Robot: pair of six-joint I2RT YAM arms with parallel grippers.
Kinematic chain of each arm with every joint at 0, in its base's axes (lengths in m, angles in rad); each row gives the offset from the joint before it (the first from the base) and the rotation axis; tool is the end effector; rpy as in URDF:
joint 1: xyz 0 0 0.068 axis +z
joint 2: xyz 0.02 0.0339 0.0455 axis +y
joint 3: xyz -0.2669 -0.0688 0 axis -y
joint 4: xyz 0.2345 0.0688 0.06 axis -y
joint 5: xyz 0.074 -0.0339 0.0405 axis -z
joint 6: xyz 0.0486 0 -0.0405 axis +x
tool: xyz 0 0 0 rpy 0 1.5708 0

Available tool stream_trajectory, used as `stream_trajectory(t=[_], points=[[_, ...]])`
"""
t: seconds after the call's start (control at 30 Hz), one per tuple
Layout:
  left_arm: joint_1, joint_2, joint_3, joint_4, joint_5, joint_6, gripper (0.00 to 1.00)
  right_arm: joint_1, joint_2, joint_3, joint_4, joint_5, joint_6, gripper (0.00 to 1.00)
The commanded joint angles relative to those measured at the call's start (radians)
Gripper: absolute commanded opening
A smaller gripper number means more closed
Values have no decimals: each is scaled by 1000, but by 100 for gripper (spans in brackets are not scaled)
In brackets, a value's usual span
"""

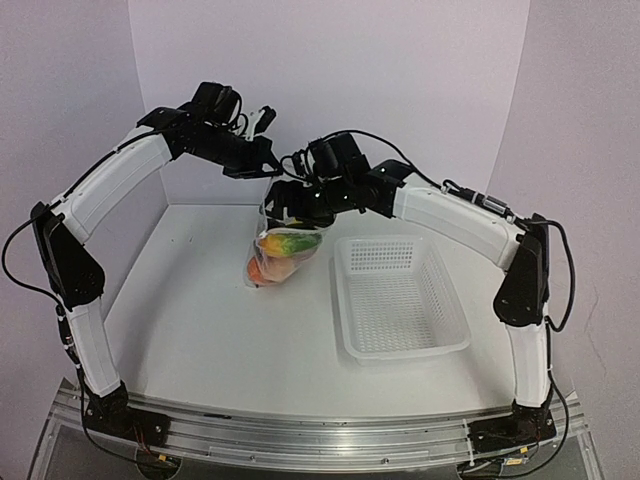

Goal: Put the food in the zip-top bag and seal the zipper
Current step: Place the fake fruit in the zipper food storage bag, then zip the zipper food storage bag at the center of the board.

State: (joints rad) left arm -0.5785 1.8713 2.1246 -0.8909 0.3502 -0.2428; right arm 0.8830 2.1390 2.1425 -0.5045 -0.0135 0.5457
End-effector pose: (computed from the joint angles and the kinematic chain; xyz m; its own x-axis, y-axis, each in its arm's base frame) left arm 0.3318 -0.2366 0.4141 -0.6628 0.1631 -0.7309 0.6027 0.6953 -0.3914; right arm 0.3204 0.3909 0.3404 -0.6655 0.0075 -0.7463 -0.5085 0.7274 0.4608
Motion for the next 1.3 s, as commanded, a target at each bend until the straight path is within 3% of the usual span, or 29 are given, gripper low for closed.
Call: stream_trajectory(t=[0.0,0.3,0.43,0.57,0.77,0.9,1.03,1.27], points=[[6,-34,36,45,-32,21,0,14,-149,52,-29,-167,-102,88],[6,-43,46,72,-11,150,0,12,-373,-56,-45,-259,-321,90],[6,-46,60,78,69,292,0,-9,-441,-170,-101,-186,-637,96],[6,-78,51,68,138,449,0,-75,-481,-311,-114,-221,-995,98],[6,-116,14,14,207,585,0,-132,-435,-314,-132,-305,-1250,98],[5,-133,-10,-1,226,620,0,-140,-371,-253,-133,-359,-1275,96],[5,-133,-15,-8,231,622,0,-130,-303,-195,-126,-439,-1249,78],[5,-137,-21,-31,251,660,0,-108,-276,-197,-28,-389,-1243,74]])
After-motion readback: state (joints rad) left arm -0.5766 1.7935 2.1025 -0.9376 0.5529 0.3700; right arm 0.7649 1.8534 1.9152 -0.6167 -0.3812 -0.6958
